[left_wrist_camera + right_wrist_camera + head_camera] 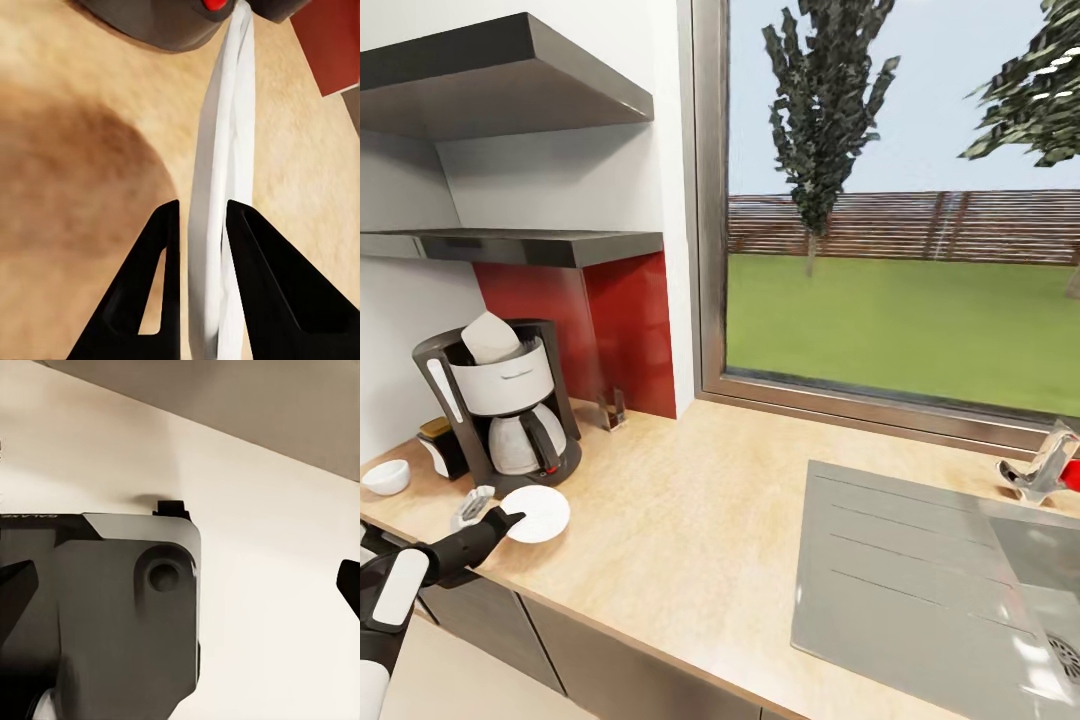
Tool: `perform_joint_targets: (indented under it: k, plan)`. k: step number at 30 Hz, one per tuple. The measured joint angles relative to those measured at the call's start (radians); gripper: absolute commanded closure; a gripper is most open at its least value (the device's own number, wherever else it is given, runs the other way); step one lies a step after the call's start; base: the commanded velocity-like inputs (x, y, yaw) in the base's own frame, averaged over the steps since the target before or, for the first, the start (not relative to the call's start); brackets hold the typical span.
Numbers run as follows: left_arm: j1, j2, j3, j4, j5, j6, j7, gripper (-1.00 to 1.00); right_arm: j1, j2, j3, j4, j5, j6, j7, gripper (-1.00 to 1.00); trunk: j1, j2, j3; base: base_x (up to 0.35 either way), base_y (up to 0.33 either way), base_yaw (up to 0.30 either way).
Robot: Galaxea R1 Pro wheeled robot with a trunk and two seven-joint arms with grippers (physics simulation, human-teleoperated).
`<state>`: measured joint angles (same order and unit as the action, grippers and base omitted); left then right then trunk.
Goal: Set up a coffee station on the kitchen countertop: keep the coffee maker on the countertop, move the bottle of coffee from the kitchen shelf to the counter next to the coffee maker, place a paper coffee filter on top of the coffee maker, put the saucer next to the coffee maker with the coffee cup on the saucer, and place the electric kettle next to the coffee maker.
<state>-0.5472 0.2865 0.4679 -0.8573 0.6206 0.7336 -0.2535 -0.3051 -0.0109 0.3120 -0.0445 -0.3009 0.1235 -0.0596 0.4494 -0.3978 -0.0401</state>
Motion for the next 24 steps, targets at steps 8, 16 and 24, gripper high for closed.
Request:
perform_joint_targets:
  k: [8, 16, 24]
  plan:
    - [0.001, 0.003, 0.001, 0.002, 0.004, -0.008, 0.0, 1.0, 0.0, 0.0, 0.0, 0.0, 0.0, 0.0, 0.0, -1.0, 0.0, 0.0, 0.0, 0.0, 0.0, 0.0]
    - [0.001, 0.003, 0.002, 0.002, 0.004, -0.026, 0.001, -1.0, 0.0, -0.001, 0.0, 0.0, 0.0, 0.0, -0.001, -1.0, 0.0, 0.0, 0.0, 0.0, 0.0, 0.0]
    - [0.001, 0.004, 0.001, 0.002, 0.005, -0.027, 0.001, -1.0, 0.0, -0.001, 0.0, 0.0, 0.0, 0.0, -0.001, -1.0, 0.0, 0.0, 0.0, 0.0, 0.0, 0.0]
